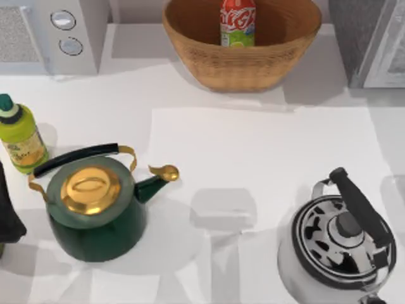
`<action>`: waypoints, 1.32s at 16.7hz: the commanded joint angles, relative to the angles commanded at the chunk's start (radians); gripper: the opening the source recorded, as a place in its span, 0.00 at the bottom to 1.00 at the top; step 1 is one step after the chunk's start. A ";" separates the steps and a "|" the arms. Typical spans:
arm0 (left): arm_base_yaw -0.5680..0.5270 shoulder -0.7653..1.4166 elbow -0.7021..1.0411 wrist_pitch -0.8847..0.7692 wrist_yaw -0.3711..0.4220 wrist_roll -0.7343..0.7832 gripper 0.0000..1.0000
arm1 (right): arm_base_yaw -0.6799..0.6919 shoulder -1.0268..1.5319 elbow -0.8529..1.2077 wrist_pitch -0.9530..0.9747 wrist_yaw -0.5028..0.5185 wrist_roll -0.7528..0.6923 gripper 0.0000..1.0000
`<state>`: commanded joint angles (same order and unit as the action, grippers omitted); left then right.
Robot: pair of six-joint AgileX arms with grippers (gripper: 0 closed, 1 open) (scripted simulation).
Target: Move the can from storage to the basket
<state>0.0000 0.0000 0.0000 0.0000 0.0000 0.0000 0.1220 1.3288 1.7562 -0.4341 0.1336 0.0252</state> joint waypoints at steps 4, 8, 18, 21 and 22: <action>0.000 0.000 0.000 0.000 0.000 0.000 1.00 | 0.245 -0.026 -0.025 -0.004 0.245 -0.003 1.00; 0.000 0.000 0.000 0.000 0.000 0.000 1.00 | 0.321 -0.037 -0.035 -0.005 0.320 -0.005 1.00; 0.000 0.000 0.000 0.000 0.000 0.000 1.00 | 0.237 0.051 0.049 0.020 0.281 -0.016 1.00; 0.000 0.000 0.000 0.000 0.000 0.000 1.00 | 0.213 0.092 0.077 0.034 0.258 -0.016 1.00; 0.000 0.000 0.000 0.000 0.000 0.000 1.00 | 0.213 0.092 0.077 0.034 0.258 -0.016 1.00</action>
<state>0.0000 0.0000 0.0000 0.0000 0.0000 0.0000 0.3352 1.4206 1.8335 -0.4003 0.3911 0.0093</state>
